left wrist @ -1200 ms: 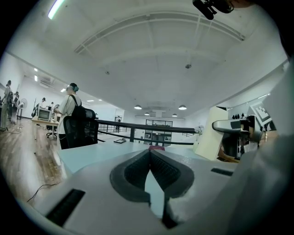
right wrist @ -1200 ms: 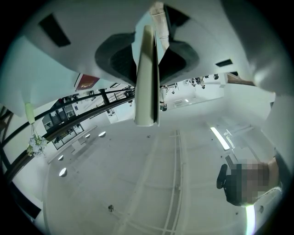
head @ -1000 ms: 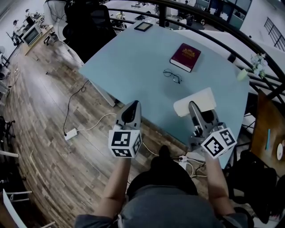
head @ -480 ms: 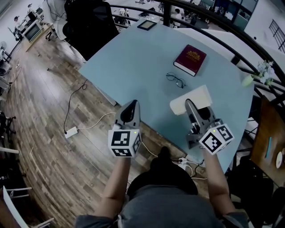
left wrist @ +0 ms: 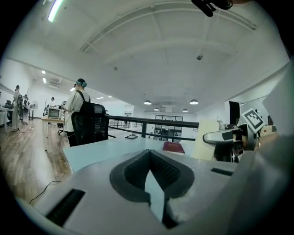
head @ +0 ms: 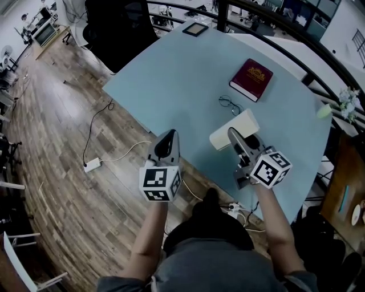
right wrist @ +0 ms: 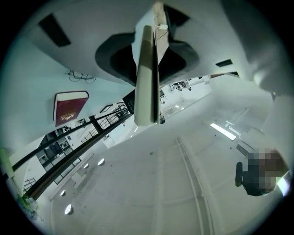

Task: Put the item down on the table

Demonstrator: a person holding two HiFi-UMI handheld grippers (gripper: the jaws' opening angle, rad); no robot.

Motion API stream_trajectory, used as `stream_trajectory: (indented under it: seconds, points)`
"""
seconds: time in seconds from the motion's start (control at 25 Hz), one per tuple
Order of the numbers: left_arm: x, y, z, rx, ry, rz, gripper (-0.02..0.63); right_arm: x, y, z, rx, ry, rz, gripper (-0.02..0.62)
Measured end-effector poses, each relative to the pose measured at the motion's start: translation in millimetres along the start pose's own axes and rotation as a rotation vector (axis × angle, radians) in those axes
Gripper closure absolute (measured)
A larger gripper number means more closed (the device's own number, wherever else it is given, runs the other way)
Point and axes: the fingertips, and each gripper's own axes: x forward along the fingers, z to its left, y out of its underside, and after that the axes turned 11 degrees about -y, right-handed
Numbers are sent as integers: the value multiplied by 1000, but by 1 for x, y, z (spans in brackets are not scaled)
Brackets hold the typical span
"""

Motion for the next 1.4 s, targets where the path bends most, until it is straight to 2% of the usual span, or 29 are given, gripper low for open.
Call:
stream_trajectory:
  seconds: [0.36, 0.6, 0.72, 1.0, 1.4]
  points:
    - [15, 14, 5, -14, -6, 46, 601, 14, 30, -44, 148, 40, 66, 446]
    - [22, 17, 1, -10, -4, 64, 601, 3, 54, -83, 284, 151, 112, 446]
    - [25, 18, 0, -5, -9, 68, 601, -2, 64, -95, 349, 177, 130, 446]
    - [33, 19, -2, -10, -13, 75, 601, -12, 76, -119, 413, 233, 159, 446]
    - [46, 22, -22, 14, -10, 86, 601, -19, 85, -148, 529, 230, 186, 443]
